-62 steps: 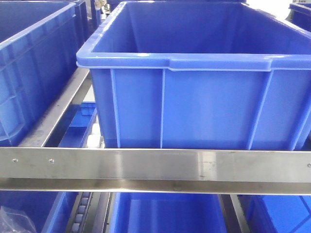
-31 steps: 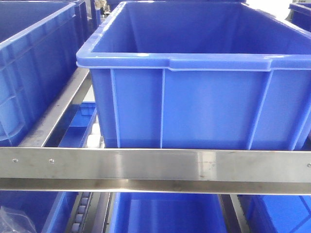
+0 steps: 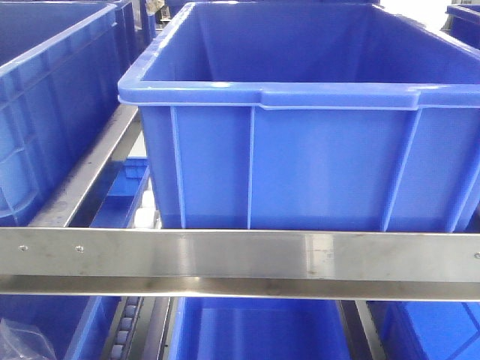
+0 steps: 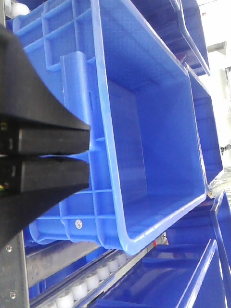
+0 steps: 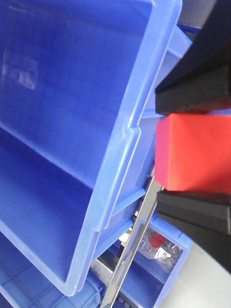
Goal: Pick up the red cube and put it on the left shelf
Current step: 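Move the right gripper with the red cube over the blue bin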
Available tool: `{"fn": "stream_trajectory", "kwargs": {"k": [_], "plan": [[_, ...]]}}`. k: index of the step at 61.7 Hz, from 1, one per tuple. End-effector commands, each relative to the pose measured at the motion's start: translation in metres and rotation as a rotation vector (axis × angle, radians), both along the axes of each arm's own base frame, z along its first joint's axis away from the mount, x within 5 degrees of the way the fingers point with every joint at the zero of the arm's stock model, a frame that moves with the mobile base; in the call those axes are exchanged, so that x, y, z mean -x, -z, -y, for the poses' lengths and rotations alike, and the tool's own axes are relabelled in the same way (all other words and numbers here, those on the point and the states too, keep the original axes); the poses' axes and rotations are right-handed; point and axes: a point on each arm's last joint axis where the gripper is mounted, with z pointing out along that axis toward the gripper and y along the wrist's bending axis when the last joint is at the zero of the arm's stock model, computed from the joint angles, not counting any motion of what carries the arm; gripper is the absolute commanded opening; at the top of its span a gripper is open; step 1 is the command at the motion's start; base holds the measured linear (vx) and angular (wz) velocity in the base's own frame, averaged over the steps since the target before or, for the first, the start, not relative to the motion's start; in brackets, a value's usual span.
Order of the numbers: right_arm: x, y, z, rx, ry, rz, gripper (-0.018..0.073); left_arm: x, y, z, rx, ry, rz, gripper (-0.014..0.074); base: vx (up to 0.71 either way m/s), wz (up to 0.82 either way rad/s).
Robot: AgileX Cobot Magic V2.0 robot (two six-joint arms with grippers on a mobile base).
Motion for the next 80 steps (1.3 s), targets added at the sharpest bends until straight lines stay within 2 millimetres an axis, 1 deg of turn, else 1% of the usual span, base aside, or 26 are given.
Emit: {"fn": "stream_trajectory", "kwargs": {"k": [1,6,11,20,23,32,43,53,61,63,66,69,70,72,74,77,80], "plan": [[-0.003,-0.019,-0.001,-0.054,0.008,0.124,0.0058,0.0,-0.001,0.0,0.005,0.006,0.069,0.0106,0.0,0.0],[-0.005,-0.021,-0.001,-0.068,0.012,0.153,0.0058,0.0,-0.001,0.0,0.005,0.006,0.069,0.0106,0.0,0.0],[-0.011,-0.025,-0.003,-0.088,0.02,0.198,0.0058,0.0,-0.001,0.0,0.005,0.006,0.069,0.0106,0.0,0.0],[-0.033,-0.028,-0.013,-0.098,0.031,0.226,0.0058,0.0,-0.001,0.0,0.005,0.006,0.069,0.0106,0.0,0.0],[-0.044,-0.028,-0.018,-0.091,0.032,0.218,0.0058,0.0,-0.001,0.0,0.005,0.006,0.069,0.0106,0.0,0.0],[-0.077,-0.039,-0.034,-0.074,0.032,0.24,0.0058,0.0,-0.001,0.0,0.005,0.006,0.069,0.0106,0.0,0.0],[-0.129,-0.047,-0.055,-0.05,0.041,0.233,0.0058,0.0,-0.001,0.0,0.005,0.006,0.069,0.0106,0.0,0.0],[-0.174,-0.041,-0.067,-0.028,0.063,0.197,0.0058,0.0,-0.001,0.0,0.005,0.006,0.069,0.0106,0.0,0.0],[-0.202,-0.033,-0.073,-0.013,0.081,0.168,0.007,0.0,-0.001,0.0,0.005,0.006,0.069,0.0106,0.0,0.0],[-0.208,-0.031,-0.074,-0.006,0.083,0.155,0.0102,0.0,-0.001,0.0,0.005,0.006,0.069,0.0106,0.0,0.0],[-0.214,-0.029,-0.075,0.002,0.083,0.139,0.0189,0.0,-0.001,0.0,0.005,0.006,0.069,0.0106,0.0,0.0],[-0.218,-0.028,-0.077,0.008,0.081,0.134,0.0319,0.0,-0.001,0.0,0.005,0.006,0.069,0.0106,0.0,0.0],[-0.219,-0.028,-0.078,0.008,0.081,0.133,0.0382,0.0,-0.001,0.0,0.005,0.006,0.069,0.0106,0.0,0.0],[-0.22,-0.028,-0.078,0.004,0.082,0.143,0.0479,0.0,-0.001,0.0,0.005,0.006,0.069,0.0106,0.0,0.0],[-0.22,-0.029,-0.078,0.0,0.083,0.151,0.0553,0.0,-0.001,0.0,0.005,0.006,0.069,0.0106,0.0,0.0],[-0.221,-0.029,-0.078,-0.003,0.084,0.159,0.0607,0.0,-0.001,0.0,0.005,0.006,0.069,0.0106,0.0,0.0],[-0.221,-0.029,-0.078,-0.005,0.084,0.162,0.0611,0.0,-0.001,0.0,0.005,0.006,0.069,0.0106,0.0,0.0]]}}
